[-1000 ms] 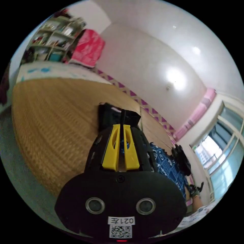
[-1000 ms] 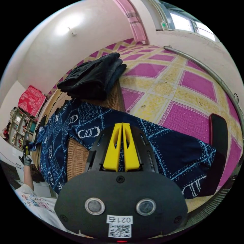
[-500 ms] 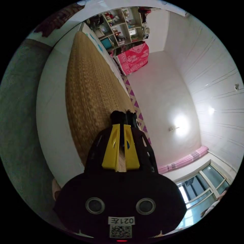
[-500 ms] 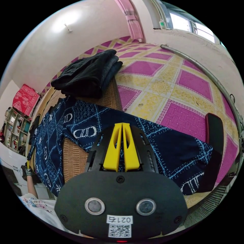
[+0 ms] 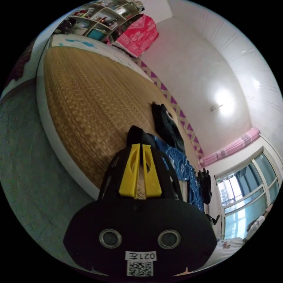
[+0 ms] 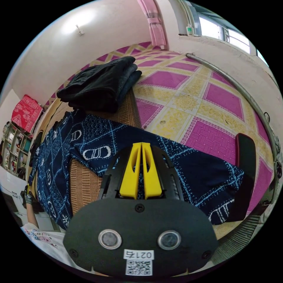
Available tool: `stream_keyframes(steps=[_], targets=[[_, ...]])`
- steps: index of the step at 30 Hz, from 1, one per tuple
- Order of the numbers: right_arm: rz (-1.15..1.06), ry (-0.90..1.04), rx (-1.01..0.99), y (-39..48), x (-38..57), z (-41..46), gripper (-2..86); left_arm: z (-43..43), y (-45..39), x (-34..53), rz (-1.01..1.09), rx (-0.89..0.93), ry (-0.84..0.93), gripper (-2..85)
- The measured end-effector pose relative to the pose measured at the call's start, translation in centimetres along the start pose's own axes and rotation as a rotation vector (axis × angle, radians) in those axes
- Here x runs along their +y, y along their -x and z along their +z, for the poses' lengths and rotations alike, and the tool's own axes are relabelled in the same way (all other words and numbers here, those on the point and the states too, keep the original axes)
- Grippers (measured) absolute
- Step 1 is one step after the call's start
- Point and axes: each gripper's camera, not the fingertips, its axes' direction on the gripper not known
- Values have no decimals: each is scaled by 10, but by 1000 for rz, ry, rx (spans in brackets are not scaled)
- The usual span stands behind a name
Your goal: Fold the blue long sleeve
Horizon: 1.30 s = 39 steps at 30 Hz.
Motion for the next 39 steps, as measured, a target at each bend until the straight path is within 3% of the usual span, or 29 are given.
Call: stream_keyframes(steps=[3, 7, 11, 15, 19, 23, 29, 32, 34, 37, 39], targets=[[-9, 0, 18, 3, 1, 1, -7, -31, -10, 0, 12, 24, -48, -9], [-14, -1, 28, 6, 2, 3, -7, -25, 13, 9, -79, -34, 65, -9], [-10, 0, 21, 5, 2, 4, -6, -35, 19, 15, -120, -53, 8, -5], [-6, 0, 13, 4, 3, 6, -7, -34, 5, 12, -43, 37, 23, 31], [-11, 1, 25, 8, 2, 9, -7, -22, -12, 5, 40, -44, 102, 58], [-13, 0, 30, 11, 2, 11, -7, -3, -19, 2, 147, -49, 265, 5], [-12, 2, 31, 14, 0, 15, -7, -29, -4, -2, 50, 166, 195, -9], [-18, 1, 43, 18, 0, 17, -7, -16, 7, 4, 11, 40, 307, -9], [-22, 1, 52, 21, -1, 19, -7, -20, 13, 9, -8, -6, 282, -7], [-27, 0, 61, 25, -2, 21, -7, -20, 16, 20, 20, 46, 239, 4], [-28, 0, 65, 27, -3, 22, -7, -8, 16, 29, 28, 58, 248, 60]])
